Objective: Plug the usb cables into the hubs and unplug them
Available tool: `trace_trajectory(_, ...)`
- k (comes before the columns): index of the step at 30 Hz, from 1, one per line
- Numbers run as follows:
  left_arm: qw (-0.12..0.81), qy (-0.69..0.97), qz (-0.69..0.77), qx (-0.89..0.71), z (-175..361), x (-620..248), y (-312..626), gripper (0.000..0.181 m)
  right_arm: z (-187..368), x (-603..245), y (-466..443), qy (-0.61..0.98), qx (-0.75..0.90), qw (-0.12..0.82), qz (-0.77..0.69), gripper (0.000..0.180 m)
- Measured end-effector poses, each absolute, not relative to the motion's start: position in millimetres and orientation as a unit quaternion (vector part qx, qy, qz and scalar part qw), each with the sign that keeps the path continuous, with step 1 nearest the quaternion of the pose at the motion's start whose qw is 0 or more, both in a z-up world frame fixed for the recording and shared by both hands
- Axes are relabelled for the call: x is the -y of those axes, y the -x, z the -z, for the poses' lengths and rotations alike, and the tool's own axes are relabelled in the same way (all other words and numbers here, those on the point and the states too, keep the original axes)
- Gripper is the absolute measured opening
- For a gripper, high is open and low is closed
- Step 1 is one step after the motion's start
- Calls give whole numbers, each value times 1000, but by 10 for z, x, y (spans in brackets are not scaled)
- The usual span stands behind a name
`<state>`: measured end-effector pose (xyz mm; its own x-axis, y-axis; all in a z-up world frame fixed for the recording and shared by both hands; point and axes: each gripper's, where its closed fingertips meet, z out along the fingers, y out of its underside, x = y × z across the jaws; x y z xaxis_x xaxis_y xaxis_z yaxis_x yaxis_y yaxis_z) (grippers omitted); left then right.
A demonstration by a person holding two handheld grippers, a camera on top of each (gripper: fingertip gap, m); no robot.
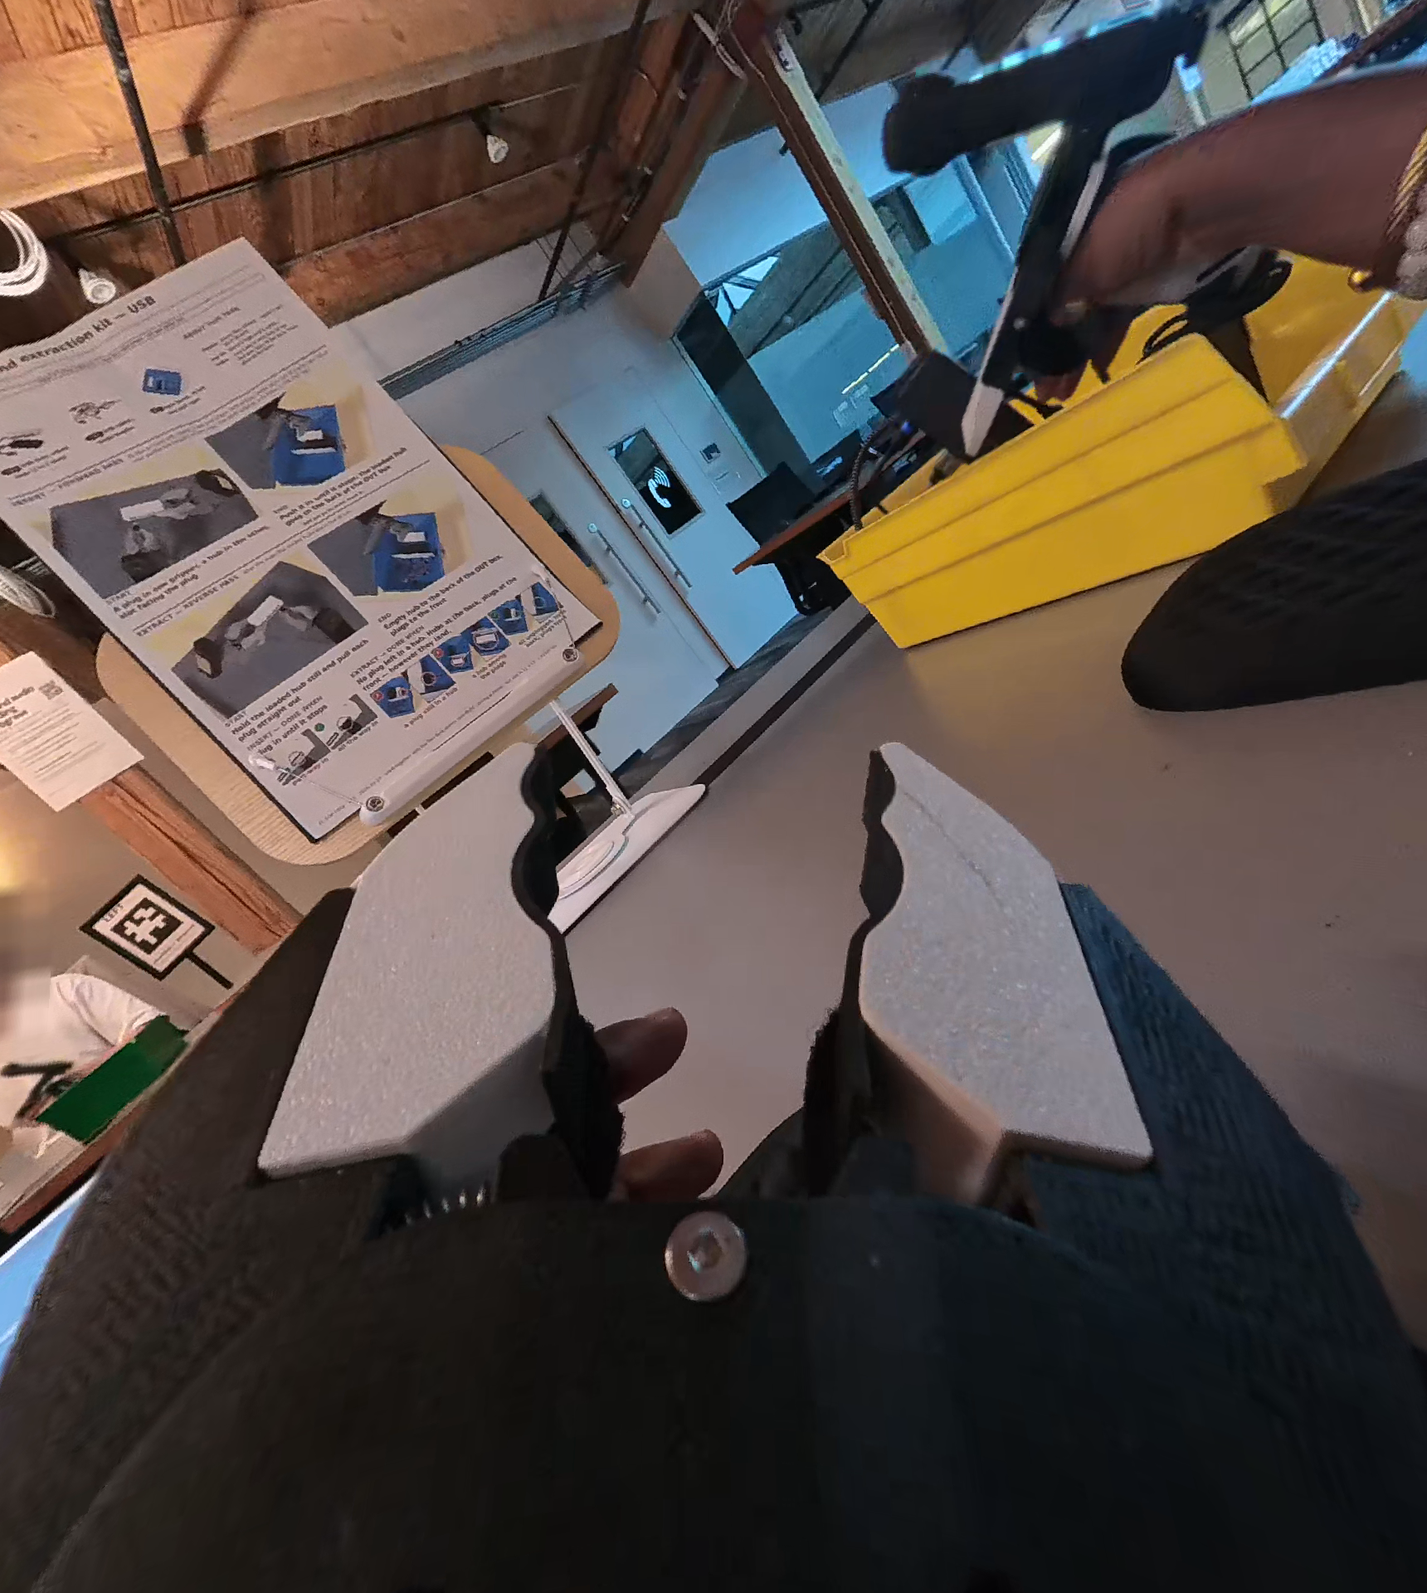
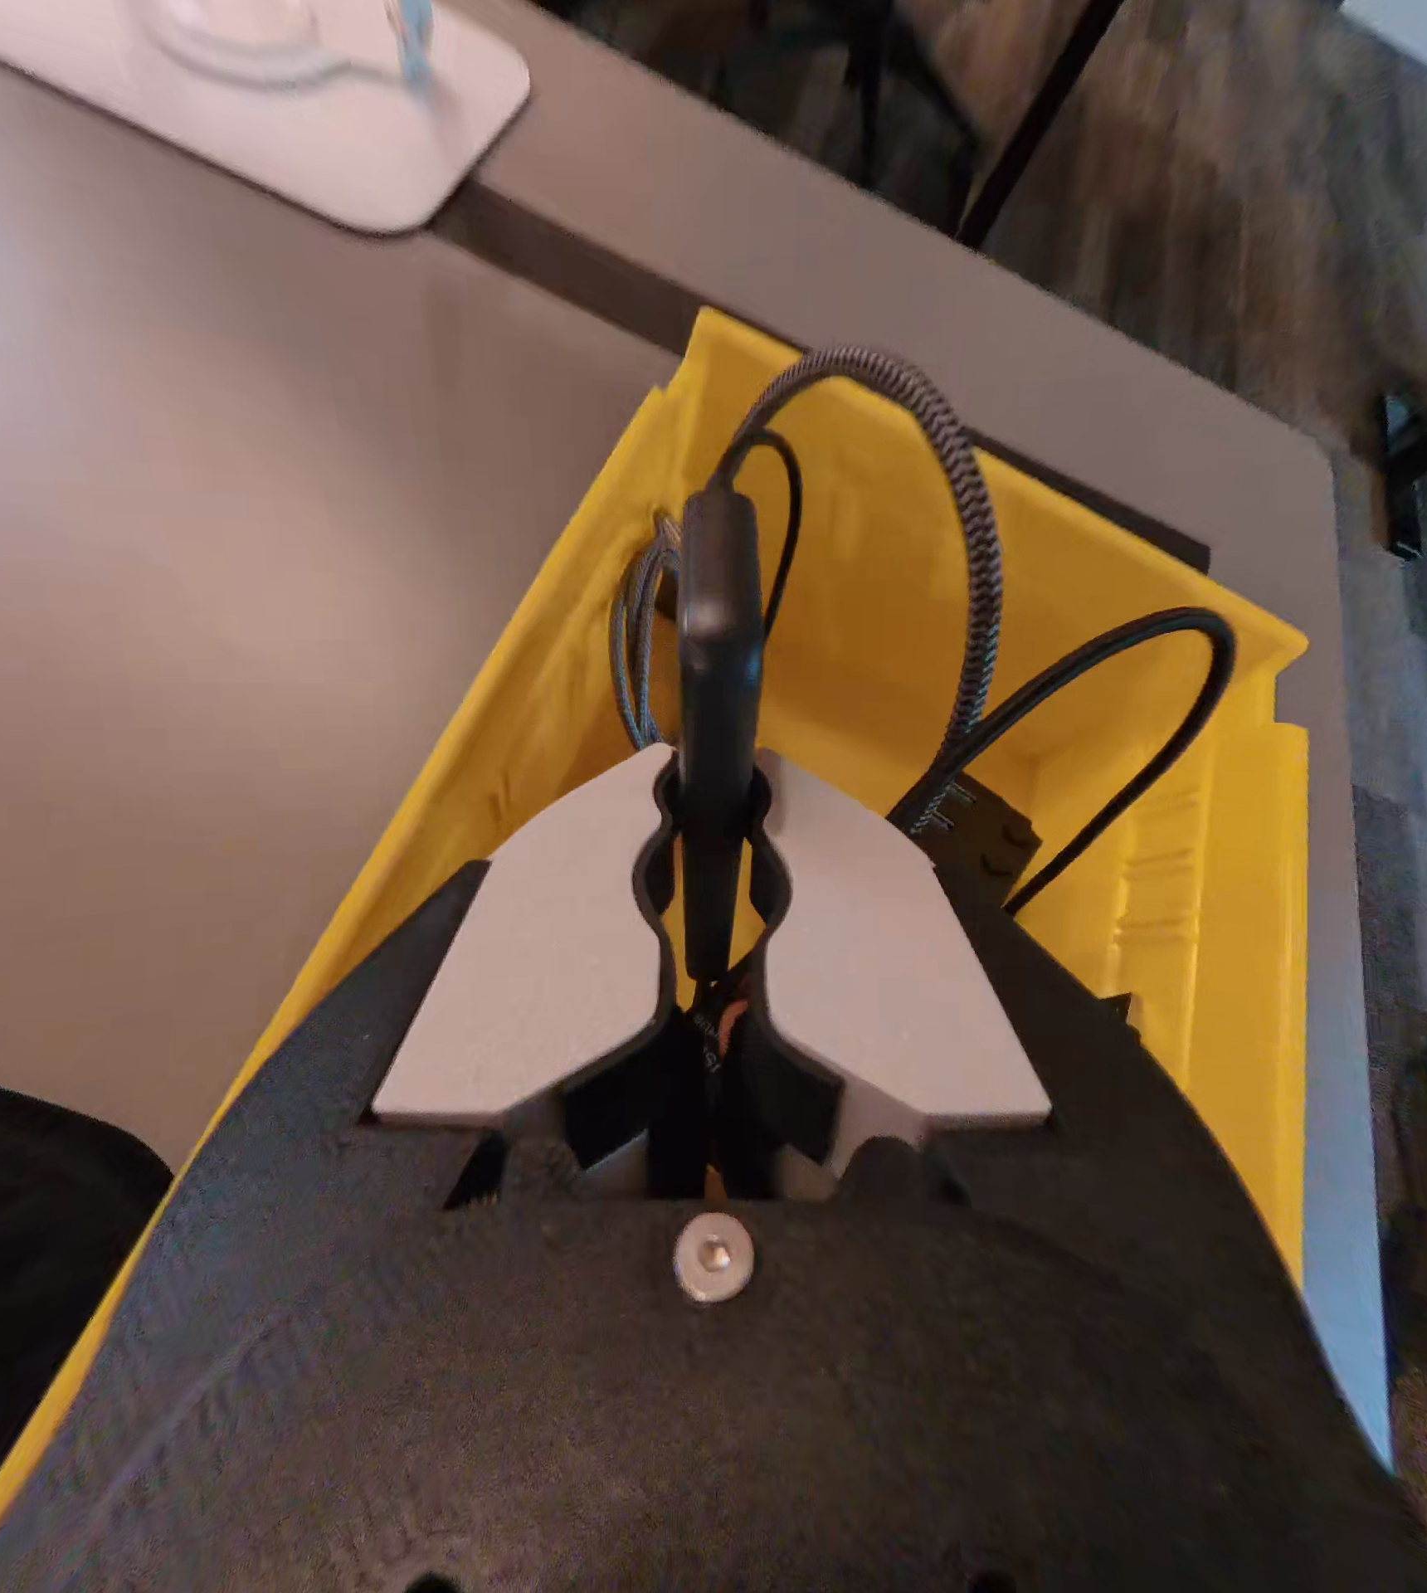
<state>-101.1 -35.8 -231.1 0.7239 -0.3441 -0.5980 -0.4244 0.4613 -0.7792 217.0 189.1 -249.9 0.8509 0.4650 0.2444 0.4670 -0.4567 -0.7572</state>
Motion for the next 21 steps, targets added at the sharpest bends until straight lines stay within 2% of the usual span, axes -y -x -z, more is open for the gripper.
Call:
trace_trajectory(3,769,517,-28,-374,2313,367,1003,69,2553,-1889,-2194,856,285,430,21,14)
trace_trajectory(5,773,517,-23,-366,2296,369,1021,69,2462,-1916,-2216,843,284,455,38,20)
trace_trajectory(7,776,519,-17,-358,2279,362,1040,69,2249,-1959,-2233,813,273,511,58,33)
trace_trajectory(9,776,522,-14,-354,2278,350,1051,69,1940,-1985,-2308,765,249,586,95,54)
trace_trajectory(12,770,523,-22,-365,2310,348,1030,69,1505,-1871,-2374,690,208,684,115,66)
trace_trajectory(14,764,523,-30,-378,2341,348,1001,69,1374,-1726,-2371,670,190,710,106,73)
trace_trajectory(17,758,524,-37,-387,2368,347,976,69,1505,-1448,-2281,680,184,704,89,82)
trace_trajectory(19,759,526,-33,-382,2361,343,986,69,1691,-1258,-2152,687,194,696,76,94)
trace_trajectory(21,764,528,-24,-372,2339,345,1008,69,1809,-1014,-2108,679,195,700,102,96)
